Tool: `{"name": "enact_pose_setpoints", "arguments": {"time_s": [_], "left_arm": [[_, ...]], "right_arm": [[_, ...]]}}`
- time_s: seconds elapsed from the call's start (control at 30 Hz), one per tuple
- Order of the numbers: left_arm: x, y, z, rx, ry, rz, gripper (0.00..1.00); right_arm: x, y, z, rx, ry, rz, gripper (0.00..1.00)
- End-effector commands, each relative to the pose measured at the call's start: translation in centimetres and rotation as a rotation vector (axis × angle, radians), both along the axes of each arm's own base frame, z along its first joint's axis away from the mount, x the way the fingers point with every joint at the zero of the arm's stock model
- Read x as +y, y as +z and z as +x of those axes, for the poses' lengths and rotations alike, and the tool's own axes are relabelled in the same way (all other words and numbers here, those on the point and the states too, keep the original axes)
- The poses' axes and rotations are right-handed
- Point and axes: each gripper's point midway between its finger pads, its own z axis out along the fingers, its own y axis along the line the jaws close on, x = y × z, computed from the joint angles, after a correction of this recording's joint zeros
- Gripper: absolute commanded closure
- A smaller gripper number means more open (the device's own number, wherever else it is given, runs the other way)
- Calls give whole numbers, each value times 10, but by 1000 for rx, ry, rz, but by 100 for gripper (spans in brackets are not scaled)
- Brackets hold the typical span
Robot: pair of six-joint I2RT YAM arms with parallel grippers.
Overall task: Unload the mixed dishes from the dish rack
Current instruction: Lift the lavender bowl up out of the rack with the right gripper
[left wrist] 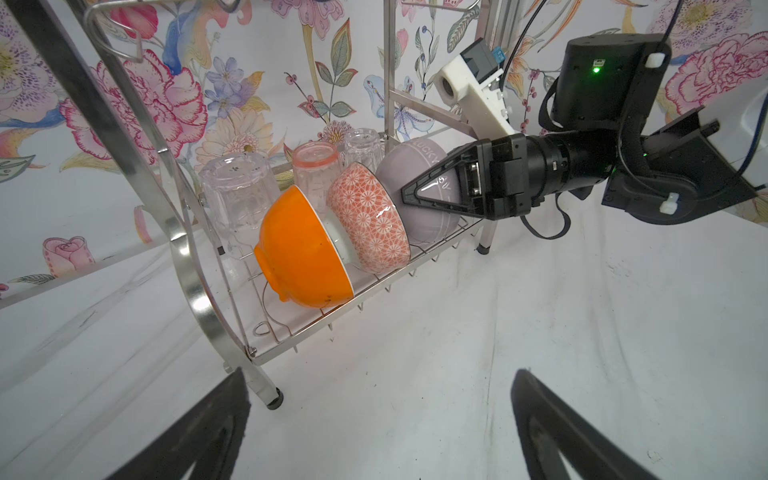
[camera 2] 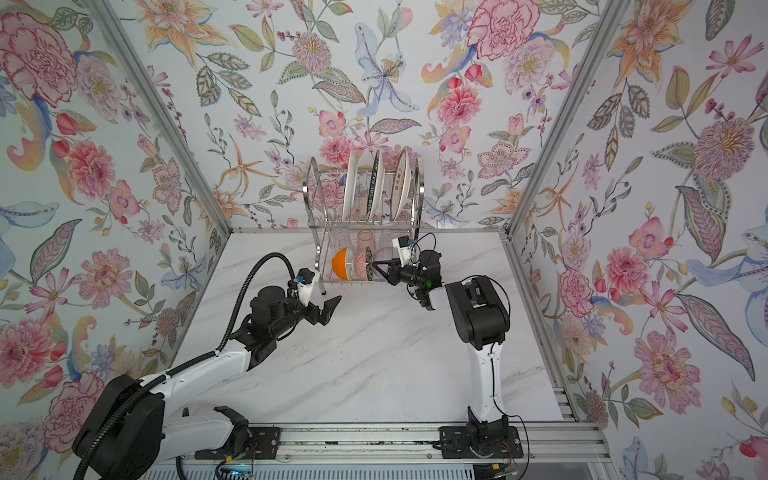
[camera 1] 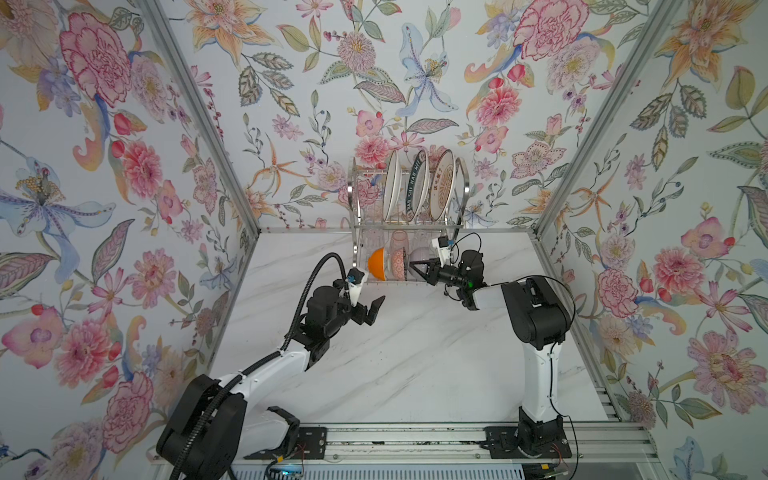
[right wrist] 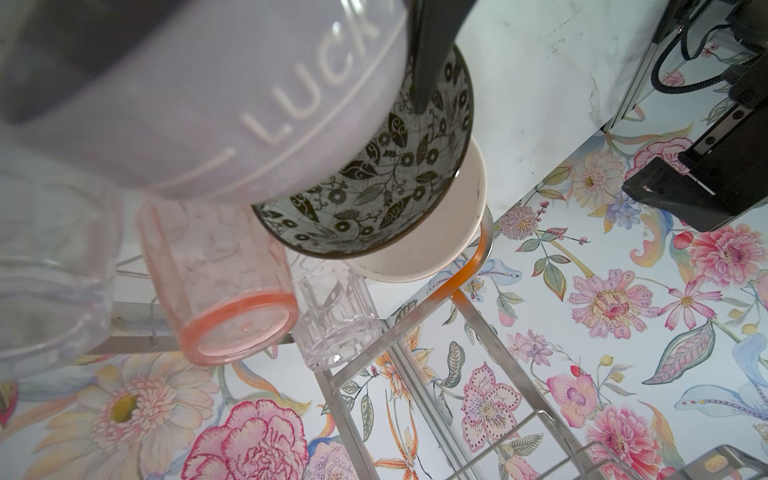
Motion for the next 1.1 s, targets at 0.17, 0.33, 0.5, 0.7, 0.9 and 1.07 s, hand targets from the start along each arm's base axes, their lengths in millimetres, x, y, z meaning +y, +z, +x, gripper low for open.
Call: {"name": "enact_pose_setpoints", "arguments": {"time_s": [0.17, 0.33, 0.5, 0.7, 0.9, 1.07], "left_arm": [[-6, 9, 4, -15, -1, 2, 1], [-7, 8, 4, -13, -2, 5, 1], [-8, 6, 4, -9, -4, 5, 1], [-8, 5, 4, -13, -4, 19, 1], [-8, 7, 2, -16, -4, 18, 1], [-7, 8, 2, -17, 0, 18, 1]], "right_arm": [[-22, 63, 27, -220, -94, 137, 89], [-22, 70, 27, -231, -87, 169, 90], [-20, 75, 22, -244, -77, 195, 92], [-19, 84, 19, -267, -71, 245, 95], [-20, 91, 19, -283, -78, 274, 100], [-18, 96, 15, -294, -68, 291, 100]]}}
